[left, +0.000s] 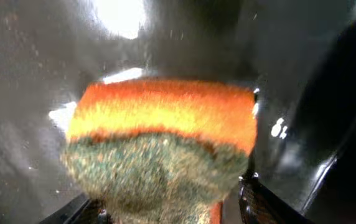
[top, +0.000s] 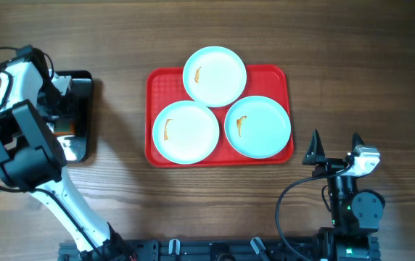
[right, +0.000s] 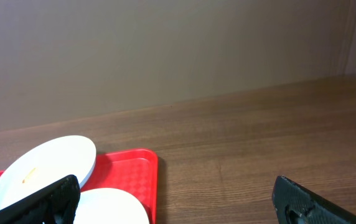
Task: Clean dirty plates on tray and stack at the side
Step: 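Lift the sponge with the left gripper and raise it above the black tray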
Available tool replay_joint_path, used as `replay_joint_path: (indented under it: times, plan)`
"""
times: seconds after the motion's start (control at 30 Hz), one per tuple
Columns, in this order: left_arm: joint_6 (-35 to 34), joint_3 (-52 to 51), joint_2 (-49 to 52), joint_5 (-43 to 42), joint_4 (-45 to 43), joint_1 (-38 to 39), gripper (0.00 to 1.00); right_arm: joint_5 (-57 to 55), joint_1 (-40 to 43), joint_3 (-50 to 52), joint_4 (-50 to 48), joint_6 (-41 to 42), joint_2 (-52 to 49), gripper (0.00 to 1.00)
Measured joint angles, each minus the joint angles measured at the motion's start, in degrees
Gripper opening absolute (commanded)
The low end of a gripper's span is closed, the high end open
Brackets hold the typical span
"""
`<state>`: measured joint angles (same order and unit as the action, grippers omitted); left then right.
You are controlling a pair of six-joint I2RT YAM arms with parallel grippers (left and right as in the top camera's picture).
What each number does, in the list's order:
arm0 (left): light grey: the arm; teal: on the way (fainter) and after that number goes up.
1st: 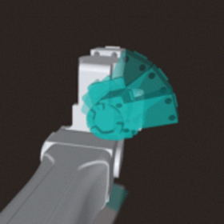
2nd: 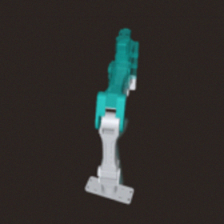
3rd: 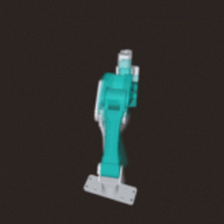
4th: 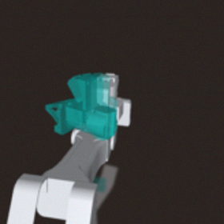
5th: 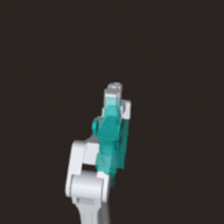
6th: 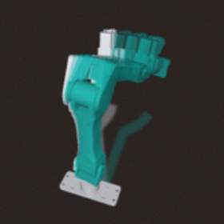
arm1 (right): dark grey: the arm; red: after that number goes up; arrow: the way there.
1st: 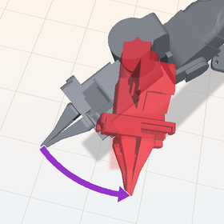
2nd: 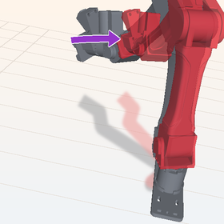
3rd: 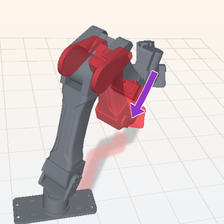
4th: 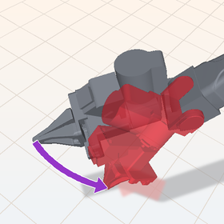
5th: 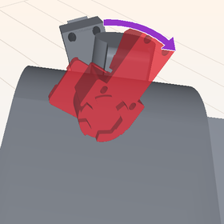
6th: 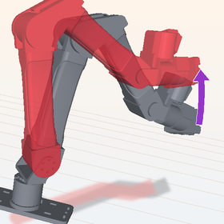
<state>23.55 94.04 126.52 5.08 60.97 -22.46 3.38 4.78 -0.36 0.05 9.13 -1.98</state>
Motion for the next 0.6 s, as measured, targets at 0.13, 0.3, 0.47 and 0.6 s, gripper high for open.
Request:
replay_joint_path:
  times: [0.13, 0.3, 0.47, 0.6]
  plan:
    - [-0.04, -0.85, -0.44, 0.04, -0.17, -0.52, 0.04, 0.02, -0.02, 0.00, 0.00, 0.00, 0.00, 1.00]
    - [-1.20, -0.55, -0.44, 0.00, -0.07, -0.46, 0.04, 0.02, 0.00, 0.00, 0.00, 0.00, 0.00, 1.00]
    - [-3.80, 5.60, -3.21, -9.22, -0.22, -0.48, 0.04, 0.02, 0.00, 0.00, 0.00, 0.00, 0.00, 1.00]
    - [-4.44, 9.49, -13.99, -19.26, -2.91, -0.48, 0.04, 0.02, 0.00, 0.00, 0.00, 0.00, 0.00, 1.00]
